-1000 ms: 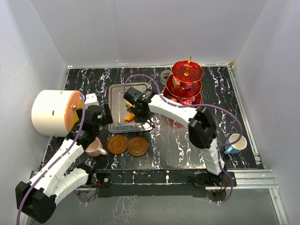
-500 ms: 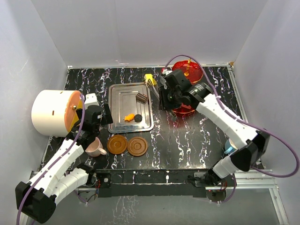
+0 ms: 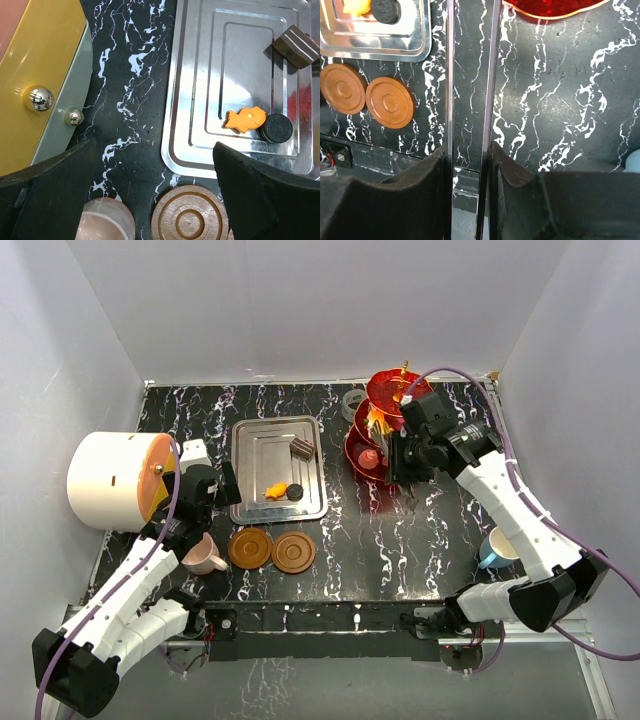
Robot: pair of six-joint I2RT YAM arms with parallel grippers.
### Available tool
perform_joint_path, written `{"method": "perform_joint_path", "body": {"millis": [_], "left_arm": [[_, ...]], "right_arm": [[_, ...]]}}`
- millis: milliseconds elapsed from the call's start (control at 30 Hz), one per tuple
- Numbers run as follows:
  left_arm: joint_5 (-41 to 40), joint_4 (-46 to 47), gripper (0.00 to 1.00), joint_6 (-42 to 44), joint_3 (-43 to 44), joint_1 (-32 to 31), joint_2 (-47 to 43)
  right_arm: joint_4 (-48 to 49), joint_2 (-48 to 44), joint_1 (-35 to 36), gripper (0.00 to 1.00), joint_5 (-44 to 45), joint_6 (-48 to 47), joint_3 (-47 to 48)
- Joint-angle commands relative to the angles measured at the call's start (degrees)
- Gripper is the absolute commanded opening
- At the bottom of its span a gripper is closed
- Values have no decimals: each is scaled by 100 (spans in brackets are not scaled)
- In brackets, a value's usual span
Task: Serve the afternoon tea
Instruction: Pick up the desert from the tray, then place the desert on the desert table.
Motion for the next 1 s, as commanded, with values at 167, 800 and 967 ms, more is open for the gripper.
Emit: {"method": "perform_joint_path", "body": {"millis": [167,800,967], "left_arm": [[-4,29,99,16,46,0,-110],[-17,20,99,16,52,-1,-92],[-8,20,99,25,48,1,-96]], "right_arm": [[-85,-139,-339,28,13,-87,-121],[1312,-256,-1559,28,-1830,-57,-1042],[1725,-416,-1961,29,-2665,130,-1419]]}}
